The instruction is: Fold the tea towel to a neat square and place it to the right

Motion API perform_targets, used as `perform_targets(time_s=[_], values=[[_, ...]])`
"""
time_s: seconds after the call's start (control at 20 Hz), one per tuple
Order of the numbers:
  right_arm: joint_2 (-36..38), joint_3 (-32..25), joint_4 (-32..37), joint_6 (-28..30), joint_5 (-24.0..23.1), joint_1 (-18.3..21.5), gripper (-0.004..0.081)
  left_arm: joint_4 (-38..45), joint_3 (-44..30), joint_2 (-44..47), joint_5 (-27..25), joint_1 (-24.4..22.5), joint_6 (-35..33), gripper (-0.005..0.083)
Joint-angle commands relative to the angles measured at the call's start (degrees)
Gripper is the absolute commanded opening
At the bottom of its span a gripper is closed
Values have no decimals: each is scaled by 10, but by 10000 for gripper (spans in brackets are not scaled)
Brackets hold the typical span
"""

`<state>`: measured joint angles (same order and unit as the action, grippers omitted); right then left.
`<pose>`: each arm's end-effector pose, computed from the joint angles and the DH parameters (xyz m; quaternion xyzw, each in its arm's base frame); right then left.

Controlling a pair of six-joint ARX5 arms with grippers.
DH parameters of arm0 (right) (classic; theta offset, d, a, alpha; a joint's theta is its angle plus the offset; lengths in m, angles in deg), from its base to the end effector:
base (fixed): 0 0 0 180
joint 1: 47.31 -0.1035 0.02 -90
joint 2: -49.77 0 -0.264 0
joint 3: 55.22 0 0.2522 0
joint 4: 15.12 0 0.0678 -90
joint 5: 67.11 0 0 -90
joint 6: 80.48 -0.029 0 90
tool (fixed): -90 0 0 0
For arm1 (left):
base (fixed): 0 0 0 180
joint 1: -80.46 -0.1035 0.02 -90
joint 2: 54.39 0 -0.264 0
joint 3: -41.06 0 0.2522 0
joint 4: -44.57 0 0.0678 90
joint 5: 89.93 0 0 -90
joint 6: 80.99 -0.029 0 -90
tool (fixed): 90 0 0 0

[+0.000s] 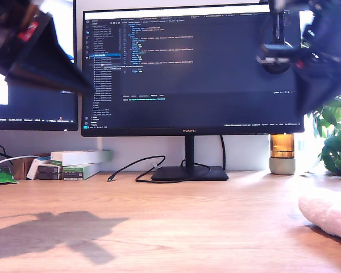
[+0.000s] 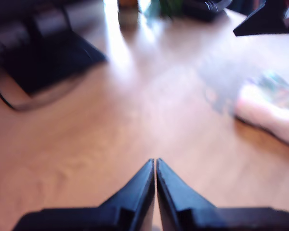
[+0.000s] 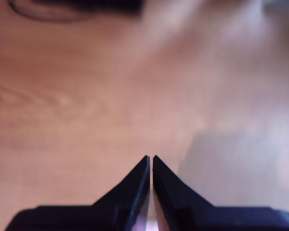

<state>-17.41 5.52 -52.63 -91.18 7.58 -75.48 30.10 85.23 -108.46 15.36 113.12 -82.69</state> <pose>0.2127 0.1052 0.2521 -0.0521 0.3558 0.0710 0.9304 0.1649 -0.1148 0.2344 0.0451 0.2027 -0.4002 0.8926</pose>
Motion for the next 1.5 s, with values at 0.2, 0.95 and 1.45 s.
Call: perform_targets(time_s=[0.2,0.95,1.45], values=[[4,-7,90,81,64,107,-13,54,-10,-7,-1,-107,0,-19],[239,-263,274,118,218,243,-13,71,-44,13,59,-256,2,-19],[420,-318,241,106,194,242,-13,97,-188,202,42,-256,30,-19]])
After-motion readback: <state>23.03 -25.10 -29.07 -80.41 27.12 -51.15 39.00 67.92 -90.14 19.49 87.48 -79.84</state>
